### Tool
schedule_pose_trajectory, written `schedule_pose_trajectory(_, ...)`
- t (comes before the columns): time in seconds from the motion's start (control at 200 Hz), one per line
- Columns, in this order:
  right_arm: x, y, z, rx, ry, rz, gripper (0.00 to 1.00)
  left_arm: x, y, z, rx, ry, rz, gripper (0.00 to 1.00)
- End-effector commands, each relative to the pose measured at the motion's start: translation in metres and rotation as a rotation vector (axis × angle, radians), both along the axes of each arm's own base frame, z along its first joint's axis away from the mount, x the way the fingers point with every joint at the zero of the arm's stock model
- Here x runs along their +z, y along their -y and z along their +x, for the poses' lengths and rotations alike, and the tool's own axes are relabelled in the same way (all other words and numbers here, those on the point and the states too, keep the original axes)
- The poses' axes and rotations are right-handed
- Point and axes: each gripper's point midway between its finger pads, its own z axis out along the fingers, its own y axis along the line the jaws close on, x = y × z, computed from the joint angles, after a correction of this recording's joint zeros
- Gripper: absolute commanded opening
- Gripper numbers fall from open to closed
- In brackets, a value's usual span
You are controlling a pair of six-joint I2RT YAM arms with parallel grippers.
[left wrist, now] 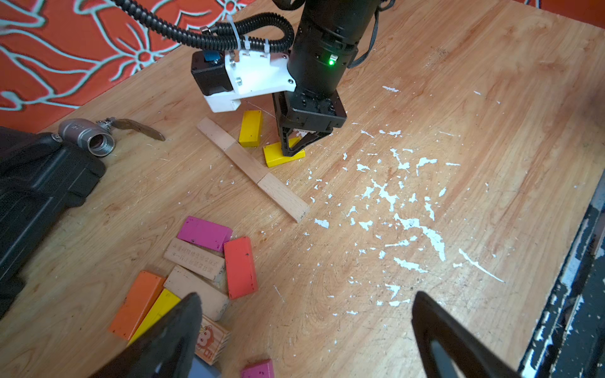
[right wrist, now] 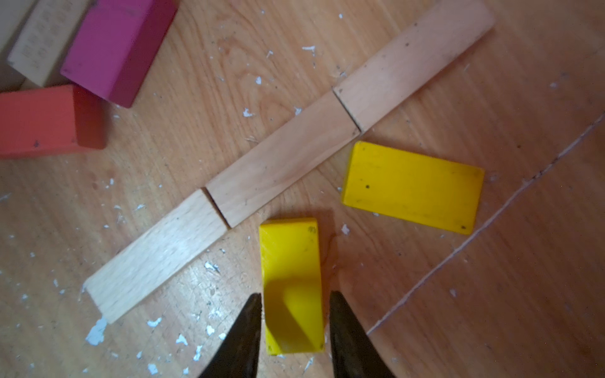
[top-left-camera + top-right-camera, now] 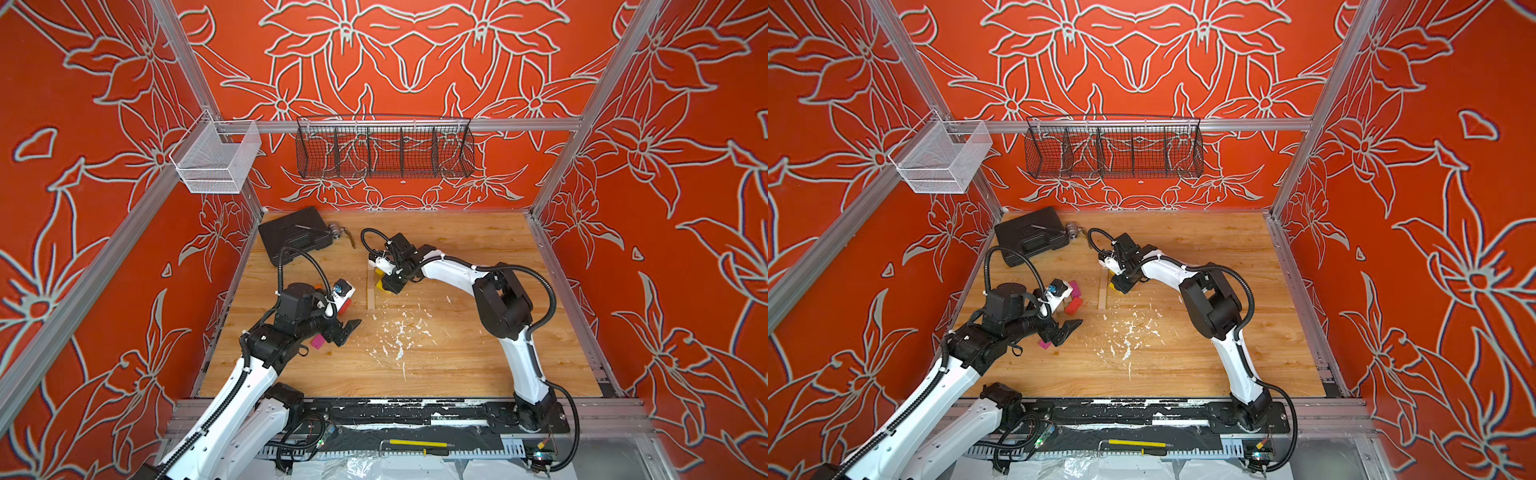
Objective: Assemble the letter k with building blocks
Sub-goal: Assemble the building block at the center of the board.
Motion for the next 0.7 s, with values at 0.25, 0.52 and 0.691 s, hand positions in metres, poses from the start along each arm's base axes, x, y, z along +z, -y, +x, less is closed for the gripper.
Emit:
schedule_pose_trajectory(0.25, -0.0115, 0.0021, 0.0043, 0.002, -0.017, -0.027, 0.35, 0.0095, 0.0003, -0.0004, -0.015, 0.03, -0.004, 0.97)
schedule_pose_trajectory(0.52, -0.0089, -0.0003, 0.007, 0.0, -0.013, -0.022, 0.32, 0.0096, 0.0, -0.0001, -0.014, 0.032, -0.003, 0.97)
schedule_pose_trajectory(0.691, -0.0075, -0.0011, 0.0081, 0.005, -0.011, -0.022, 0.32, 0.0096, 0.0004, 0.0001, -0.015, 0.031, -0.006, 0.97)
